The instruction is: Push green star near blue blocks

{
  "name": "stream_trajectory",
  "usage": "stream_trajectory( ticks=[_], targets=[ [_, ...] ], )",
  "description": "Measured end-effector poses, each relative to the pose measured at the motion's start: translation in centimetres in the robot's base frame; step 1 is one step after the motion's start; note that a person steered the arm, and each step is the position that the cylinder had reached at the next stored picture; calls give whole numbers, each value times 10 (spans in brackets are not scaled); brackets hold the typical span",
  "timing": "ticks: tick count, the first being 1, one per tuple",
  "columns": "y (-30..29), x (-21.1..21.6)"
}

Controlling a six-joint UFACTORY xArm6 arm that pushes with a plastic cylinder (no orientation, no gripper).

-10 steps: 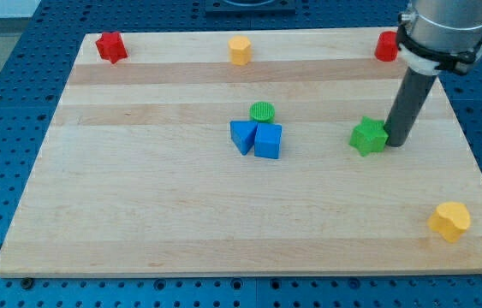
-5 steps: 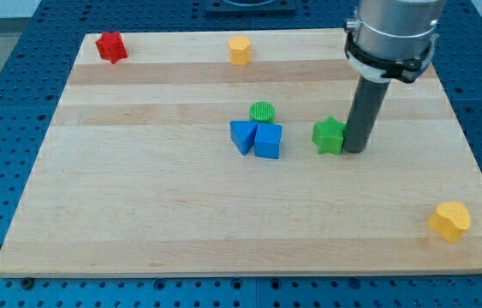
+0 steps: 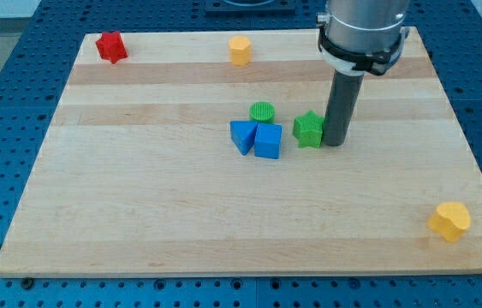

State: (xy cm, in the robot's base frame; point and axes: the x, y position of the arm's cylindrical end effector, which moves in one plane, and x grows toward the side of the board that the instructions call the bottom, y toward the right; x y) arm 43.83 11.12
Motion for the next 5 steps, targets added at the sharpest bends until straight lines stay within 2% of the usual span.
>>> stream_trajectory(
  ticks=[3,5],
  targets=[
    [-32,-4],
    [-30,-4]
  ],
)
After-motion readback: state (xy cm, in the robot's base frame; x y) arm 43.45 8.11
